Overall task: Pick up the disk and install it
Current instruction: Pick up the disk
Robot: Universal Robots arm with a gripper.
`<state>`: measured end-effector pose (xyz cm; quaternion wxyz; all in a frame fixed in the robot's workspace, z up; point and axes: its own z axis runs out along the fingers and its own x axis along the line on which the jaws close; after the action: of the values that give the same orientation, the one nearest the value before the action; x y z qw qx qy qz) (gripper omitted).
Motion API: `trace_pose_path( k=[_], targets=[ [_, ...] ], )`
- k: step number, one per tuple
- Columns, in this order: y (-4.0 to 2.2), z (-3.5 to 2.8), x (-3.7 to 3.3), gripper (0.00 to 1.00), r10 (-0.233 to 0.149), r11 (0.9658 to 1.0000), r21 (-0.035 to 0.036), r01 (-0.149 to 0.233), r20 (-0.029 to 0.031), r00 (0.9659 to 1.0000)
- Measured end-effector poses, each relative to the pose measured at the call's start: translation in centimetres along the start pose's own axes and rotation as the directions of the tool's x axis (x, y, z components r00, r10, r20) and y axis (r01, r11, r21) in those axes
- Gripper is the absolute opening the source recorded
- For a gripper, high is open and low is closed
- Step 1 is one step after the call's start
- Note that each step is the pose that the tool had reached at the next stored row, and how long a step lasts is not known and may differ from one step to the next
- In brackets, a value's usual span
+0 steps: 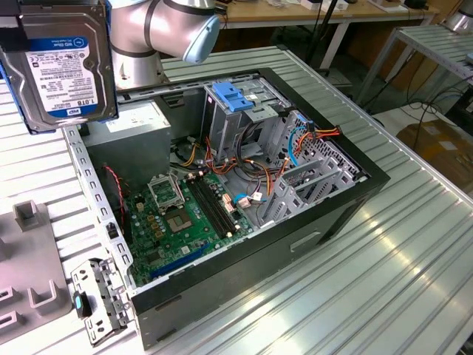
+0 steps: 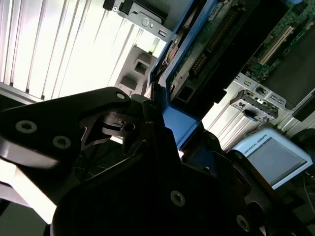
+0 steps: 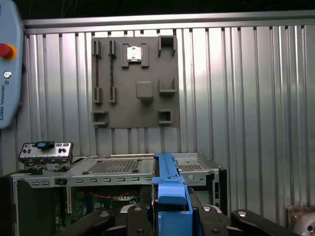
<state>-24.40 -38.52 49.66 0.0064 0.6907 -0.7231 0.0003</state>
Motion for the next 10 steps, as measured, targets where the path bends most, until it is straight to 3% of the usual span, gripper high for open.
trace_pose_path(
  k=[10],
  targets=[
    [-2.11,-0.02,-0.02,0.37,0.000,1.0000,-0.0003,0.000,0.0001,1.0000]
  ],
)
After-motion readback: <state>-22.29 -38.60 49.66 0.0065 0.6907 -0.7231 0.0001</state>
